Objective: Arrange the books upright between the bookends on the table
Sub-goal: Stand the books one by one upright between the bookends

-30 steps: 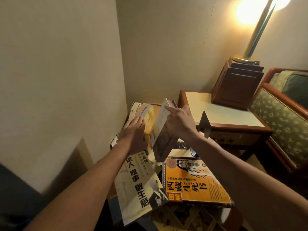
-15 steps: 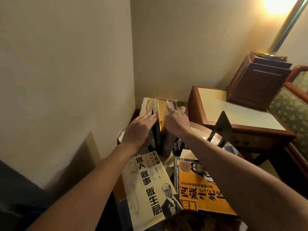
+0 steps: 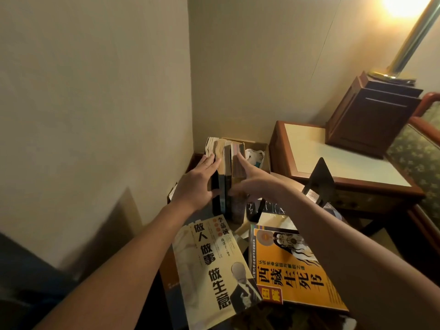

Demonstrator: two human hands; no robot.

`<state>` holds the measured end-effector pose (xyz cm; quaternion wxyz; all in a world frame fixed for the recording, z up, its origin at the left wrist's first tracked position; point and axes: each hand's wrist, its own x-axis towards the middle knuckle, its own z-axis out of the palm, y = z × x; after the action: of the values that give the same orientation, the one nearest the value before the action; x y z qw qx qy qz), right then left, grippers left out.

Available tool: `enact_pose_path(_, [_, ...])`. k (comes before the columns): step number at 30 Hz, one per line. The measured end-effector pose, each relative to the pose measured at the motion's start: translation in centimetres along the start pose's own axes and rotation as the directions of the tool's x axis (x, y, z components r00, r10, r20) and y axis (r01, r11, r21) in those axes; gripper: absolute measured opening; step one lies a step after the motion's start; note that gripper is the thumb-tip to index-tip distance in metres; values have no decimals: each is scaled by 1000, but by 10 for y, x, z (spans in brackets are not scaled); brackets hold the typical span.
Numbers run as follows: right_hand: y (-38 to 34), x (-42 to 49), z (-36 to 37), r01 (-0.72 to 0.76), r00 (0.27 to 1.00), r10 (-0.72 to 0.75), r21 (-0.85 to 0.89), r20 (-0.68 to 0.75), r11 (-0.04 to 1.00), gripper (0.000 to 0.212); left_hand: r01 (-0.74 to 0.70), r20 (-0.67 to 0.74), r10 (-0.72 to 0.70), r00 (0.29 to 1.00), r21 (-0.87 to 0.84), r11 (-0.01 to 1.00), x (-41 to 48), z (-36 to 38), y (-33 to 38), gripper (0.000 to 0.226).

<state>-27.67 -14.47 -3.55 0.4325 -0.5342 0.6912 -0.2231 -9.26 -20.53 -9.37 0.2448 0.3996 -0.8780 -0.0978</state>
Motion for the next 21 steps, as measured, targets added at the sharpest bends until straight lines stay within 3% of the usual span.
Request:
enact_pose_path(3, [12, -2, 2, 151, 985, -166, -221, -52, 963, 119, -8, 15, 8, 1000, -19, 1000, 2, -2, 0, 86])
enact_pose_path(7, [19, 1, 10, 247, 937, -311, -331, -158, 911, 104, -7, 13, 8, 1000, -49, 999, 5, -3, 2, 87])
enact_pose_path(16, [16, 17, 24, 318, 900, -407, -406, -153, 857, 99, 16, -7, -16, 1000, -29, 999, 0, -10, 0, 84])
enact_pose_path(21, [14, 18, 30, 320, 880, -441, -468, -176, 824, 95, 33, -84, -35, 996, -20, 999, -3, -2, -2, 70])
